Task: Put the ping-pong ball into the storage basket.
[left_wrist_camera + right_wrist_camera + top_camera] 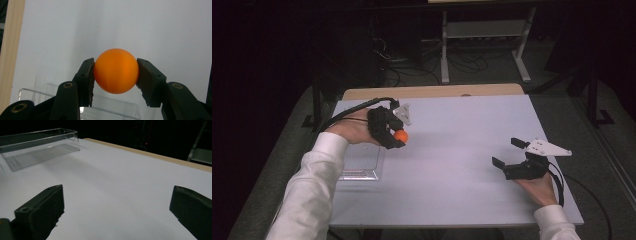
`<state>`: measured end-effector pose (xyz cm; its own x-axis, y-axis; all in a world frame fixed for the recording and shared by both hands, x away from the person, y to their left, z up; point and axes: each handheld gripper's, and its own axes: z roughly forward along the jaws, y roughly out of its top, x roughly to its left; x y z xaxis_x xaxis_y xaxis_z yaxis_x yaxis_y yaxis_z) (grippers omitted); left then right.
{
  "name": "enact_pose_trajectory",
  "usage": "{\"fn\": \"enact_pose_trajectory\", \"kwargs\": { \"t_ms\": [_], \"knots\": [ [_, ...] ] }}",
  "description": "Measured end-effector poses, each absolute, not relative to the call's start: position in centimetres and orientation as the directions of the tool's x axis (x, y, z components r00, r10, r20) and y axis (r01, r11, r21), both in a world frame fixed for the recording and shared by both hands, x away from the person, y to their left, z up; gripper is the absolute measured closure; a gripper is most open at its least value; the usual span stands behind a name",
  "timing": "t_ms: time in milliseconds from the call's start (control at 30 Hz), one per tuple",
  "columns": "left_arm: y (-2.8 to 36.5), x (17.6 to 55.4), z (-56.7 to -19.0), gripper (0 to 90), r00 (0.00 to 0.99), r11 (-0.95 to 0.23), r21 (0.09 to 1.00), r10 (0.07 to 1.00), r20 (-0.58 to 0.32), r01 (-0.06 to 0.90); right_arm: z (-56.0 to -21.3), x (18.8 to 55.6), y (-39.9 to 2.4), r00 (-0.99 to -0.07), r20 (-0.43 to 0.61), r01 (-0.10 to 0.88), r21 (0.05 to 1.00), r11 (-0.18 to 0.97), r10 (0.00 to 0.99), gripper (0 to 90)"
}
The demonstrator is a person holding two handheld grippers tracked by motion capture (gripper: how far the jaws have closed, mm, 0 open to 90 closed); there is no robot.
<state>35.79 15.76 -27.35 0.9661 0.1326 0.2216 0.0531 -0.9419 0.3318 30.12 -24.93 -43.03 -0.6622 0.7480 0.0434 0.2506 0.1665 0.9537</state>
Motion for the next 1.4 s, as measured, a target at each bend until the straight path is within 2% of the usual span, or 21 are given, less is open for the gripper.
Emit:
{"fn": "enact_pose_trajectory", "kwargs": {
  "t_ms": [367, 533, 733, 1400],
  "knots": [
    [17.0, 35.8, -26.6, 50.8, 0.961, -0.94, 0.334, 0.154, 0.228, 0.072, -43.1, 30.1, -24.9, -0.662, 0.043, 0.25, 0.954, 0.167, 0.748, 0.0],
    [17.5, 35.7, -26.7, 50.8, 0.961, -0.952, 0.294, 0.153, 0.229, 0.082, -43.1, 30.1, -24.9, -0.662, 0.043, 0.251, 0.954, 0.167, 0.749, 0.0],
    [18.1, 35.5, -26.5, 50.7, 0.958, -0.951, 0.294, 0.167, 0.233, 0.094, -43.1, 30.2, -24.9, -0.663, 0.042, 0.251, 0.953, 0.169, 0.748, 0.0],
    [21.9, 34.9, -26.1, 50.7, 0.942, -0.947, 0.277, 0.233, 0.243, 0.163, -43.1, 30.1, -24.9, -0.663, 0.04, 0.252, 0.952, 0.173, 0.747, 0.0]
  ]
}}
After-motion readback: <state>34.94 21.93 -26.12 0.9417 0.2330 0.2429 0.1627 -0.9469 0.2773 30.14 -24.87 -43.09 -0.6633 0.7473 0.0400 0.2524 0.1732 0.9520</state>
